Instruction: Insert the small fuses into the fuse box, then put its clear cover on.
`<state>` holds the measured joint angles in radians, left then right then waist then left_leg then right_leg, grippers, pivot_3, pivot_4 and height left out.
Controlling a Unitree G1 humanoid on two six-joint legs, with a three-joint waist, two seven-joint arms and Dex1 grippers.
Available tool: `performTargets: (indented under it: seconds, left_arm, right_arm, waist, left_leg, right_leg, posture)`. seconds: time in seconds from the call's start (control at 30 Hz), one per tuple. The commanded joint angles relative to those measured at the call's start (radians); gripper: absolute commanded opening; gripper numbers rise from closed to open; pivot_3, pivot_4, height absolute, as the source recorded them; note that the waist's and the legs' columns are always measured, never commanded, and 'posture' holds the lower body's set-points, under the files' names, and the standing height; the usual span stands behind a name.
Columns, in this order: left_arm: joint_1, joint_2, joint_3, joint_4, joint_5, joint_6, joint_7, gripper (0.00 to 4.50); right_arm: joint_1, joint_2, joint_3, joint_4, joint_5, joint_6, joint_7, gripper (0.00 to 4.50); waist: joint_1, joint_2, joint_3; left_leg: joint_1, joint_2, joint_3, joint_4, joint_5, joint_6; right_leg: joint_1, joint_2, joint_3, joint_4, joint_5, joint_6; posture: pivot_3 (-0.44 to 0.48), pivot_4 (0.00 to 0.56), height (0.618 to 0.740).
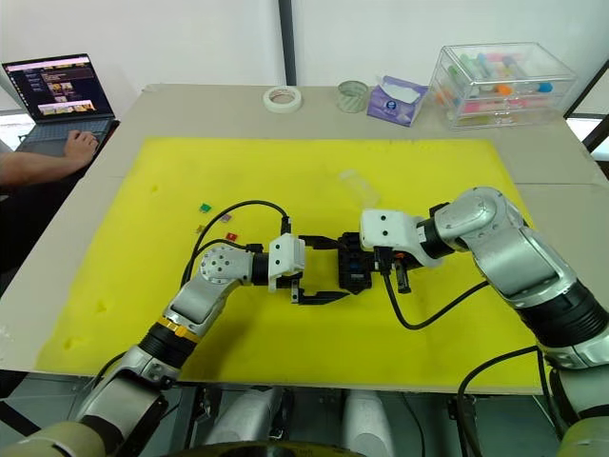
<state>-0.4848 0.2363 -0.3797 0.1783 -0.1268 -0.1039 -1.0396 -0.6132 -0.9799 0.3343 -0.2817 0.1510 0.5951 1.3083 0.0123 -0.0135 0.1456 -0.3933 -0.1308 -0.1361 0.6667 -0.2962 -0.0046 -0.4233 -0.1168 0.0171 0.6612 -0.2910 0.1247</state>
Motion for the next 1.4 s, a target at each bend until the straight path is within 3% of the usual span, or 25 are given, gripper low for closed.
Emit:
performTargets:
  seconds: [0.03, 0.4, 0.57, 1.4]
  left_arm:
    - [-0.002, 0.001, 0.005, -0.019, -0.001, -0.012, 0.001, 4.45]
    - [-0.002, 0.004, 0.004, -0.018, 0.0, -0.012, -0.001, 4.45]
    - [-0.001, 0.002, 0.003, -0.018, 0.0, -0.011, 0.001, 4.5]
    - [-0.005, -0.001, 0.007, -0.007, 0.005, -0.02, 0.001, 4.5]
  right_arm:
    - [0.016, 0.009, -0.002, 0.007, -0.011, 0.002, -0.014, 0.0]
    - [0.011, 0.005, -0.004, 0.015, -0.019, -0.058, 0.0, 0.0]
    - [0.002, 0.014, -0.023, 0.012, -0.007, -0.049, -0.008, 1.34]
    - [-0.018, -0.003, -0.151, -0.005, 0.147, 0.058, 0.023, 1.34]
  waist:
    - [0.0, 0.0, 0.0]
    - [0.0, 0.0, 0.0]
    - [0.0, 0.0, 0.0]
    - [0.001, 0.0, 0.0]
  left_leg:
    - [0.0, 0.0, 0.0, 0.0, 0.0, 0.0]
    - [0.0, 0.0, 0.0, 0.0, 0.0, 0.0]
    - [0.0, 0.0, 0.0, 0.0, 0.0, 0.0]
    - [0.0, 0.0, 0.0, 0.0, 0.0, 0.0]
  right_leg:
    - [0.0, 0.0, 0.0, 0.0, 0.0, 0.0]
    - [0.0, 0.0, 0.0, 0.001, 0.0, 0.0]
    - [0.0, 0.0, 0.0, 0.001, 0.0, 0.0]
    - [0.0, 0.0, 0.0, 0.001, 0.0, 0.0]
  posture:
    - [0.0, 0.15, 0.74]
    - [0.0, 0.15, 0.74]
    - [0.0, 0.15, 0.74]
    - [0.0, 0.15, 0.74]
